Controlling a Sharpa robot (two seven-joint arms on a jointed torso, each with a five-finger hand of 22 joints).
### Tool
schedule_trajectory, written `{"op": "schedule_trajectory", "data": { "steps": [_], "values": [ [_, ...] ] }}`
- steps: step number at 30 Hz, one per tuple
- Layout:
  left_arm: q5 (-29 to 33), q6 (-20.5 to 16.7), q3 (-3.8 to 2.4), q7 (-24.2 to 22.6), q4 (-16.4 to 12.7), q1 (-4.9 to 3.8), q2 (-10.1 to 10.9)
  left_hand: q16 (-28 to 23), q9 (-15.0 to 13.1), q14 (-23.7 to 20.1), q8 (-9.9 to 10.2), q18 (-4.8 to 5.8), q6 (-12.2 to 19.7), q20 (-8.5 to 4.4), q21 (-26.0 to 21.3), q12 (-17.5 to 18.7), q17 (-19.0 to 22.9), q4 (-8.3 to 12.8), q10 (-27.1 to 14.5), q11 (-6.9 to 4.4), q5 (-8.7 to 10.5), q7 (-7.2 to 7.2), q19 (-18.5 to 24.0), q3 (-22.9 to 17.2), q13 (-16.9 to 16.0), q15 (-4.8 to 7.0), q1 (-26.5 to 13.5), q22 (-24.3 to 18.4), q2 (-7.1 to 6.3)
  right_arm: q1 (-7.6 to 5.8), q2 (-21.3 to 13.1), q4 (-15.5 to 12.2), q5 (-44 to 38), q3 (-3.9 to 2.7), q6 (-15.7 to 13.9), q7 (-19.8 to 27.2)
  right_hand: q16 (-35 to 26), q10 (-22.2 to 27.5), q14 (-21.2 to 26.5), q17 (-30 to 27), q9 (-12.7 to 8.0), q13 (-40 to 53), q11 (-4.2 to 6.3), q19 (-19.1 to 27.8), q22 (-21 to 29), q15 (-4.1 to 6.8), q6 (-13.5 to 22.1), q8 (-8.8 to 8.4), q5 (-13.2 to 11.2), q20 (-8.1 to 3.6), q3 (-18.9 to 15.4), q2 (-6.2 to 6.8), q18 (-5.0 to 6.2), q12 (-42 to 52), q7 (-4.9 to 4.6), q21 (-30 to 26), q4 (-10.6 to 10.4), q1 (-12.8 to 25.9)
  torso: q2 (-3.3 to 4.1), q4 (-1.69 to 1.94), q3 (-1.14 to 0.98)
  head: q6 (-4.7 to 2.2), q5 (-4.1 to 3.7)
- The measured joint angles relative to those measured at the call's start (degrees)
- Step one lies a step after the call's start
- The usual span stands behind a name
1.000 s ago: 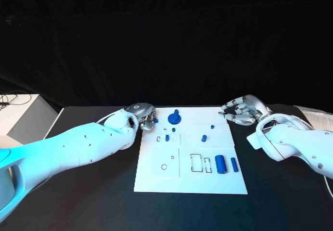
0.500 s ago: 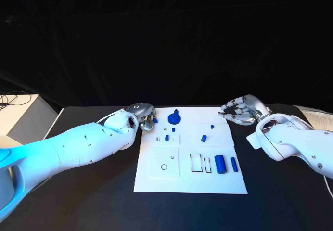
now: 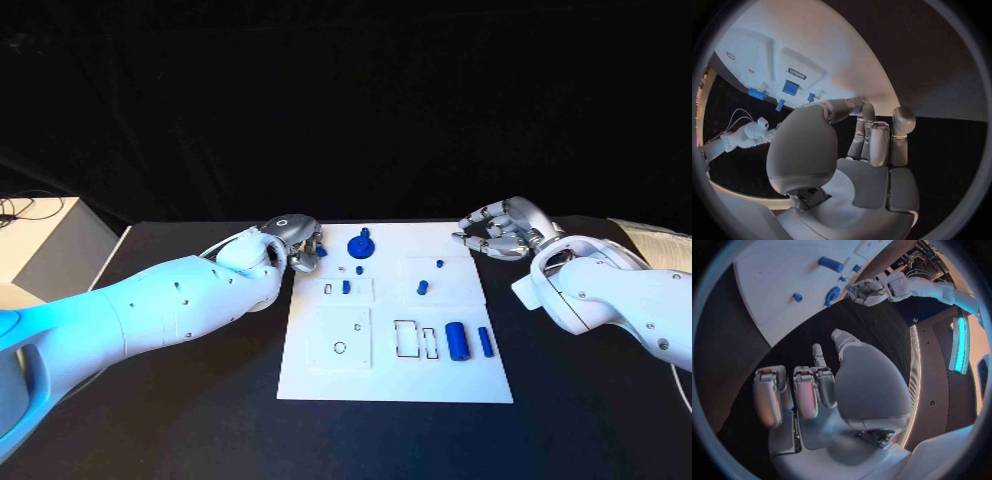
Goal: Assemble the parts on the task board
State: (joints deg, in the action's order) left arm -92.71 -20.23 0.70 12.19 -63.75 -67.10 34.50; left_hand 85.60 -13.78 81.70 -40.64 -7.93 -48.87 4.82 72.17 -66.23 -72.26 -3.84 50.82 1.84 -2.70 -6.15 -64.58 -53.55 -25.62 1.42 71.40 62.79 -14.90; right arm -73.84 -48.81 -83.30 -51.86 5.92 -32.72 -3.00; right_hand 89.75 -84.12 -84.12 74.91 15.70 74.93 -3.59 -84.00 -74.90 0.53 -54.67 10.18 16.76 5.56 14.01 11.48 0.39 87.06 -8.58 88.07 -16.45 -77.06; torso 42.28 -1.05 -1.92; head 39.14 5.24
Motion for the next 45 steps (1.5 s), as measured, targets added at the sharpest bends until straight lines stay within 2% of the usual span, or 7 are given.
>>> {"op": "schedule_trajectory", "data": {
  "steps": [9,45],
  "values": [
    [0.08,-0.01,0.00,0.17,-0.05,0.00,-0.02,-0.23,0.29,0.00,-0.16,-0.01,0.01,0.00,-0.26,0.21,0.07,-0.23,0.00,0.00,0.00,0.01,0.00,0.80,0.06,0.00,-0.08,-0.26,-0.54,0.00,-0.01,0.01,0.00,0.00,0.00,0.00,0.00,0.00,0.00,0.00,-0.01,-0.01,0.00,0.00,-0.05,0.00,0.00,0.00,0.00,0.00,0.00,0.00,0.00,0.00,0.00,0.00,0.00,0.00,-0.01,0.03,0.07,0.06,-0.04],
    [0.23,-0.24,0.00,0.64,-0.19,0.01,-0.07,-0.23,0.99,0.00,0.19,0.00,0.65,0.21,-0.93,0.20,0.13,-0.27,-0.01,0.01,0.00,-0.20,0.21,2.88,0.10,0.00,-0.30,-0.60,-0.75,0.01,-0.04,0.07,0.01,0.00,0.00,0.00,0.00,0.00,0.00,0.00,-0.03,-0.02,0.00,0.00,-0.02,0.00,0.20,0.00,0.00,0.00,0.00,0.00,0.00,0.00,-0.20,0.00,0.00,0.00,-0.01,-0.01,0.00,0.08,-0.19]
  ]
}}
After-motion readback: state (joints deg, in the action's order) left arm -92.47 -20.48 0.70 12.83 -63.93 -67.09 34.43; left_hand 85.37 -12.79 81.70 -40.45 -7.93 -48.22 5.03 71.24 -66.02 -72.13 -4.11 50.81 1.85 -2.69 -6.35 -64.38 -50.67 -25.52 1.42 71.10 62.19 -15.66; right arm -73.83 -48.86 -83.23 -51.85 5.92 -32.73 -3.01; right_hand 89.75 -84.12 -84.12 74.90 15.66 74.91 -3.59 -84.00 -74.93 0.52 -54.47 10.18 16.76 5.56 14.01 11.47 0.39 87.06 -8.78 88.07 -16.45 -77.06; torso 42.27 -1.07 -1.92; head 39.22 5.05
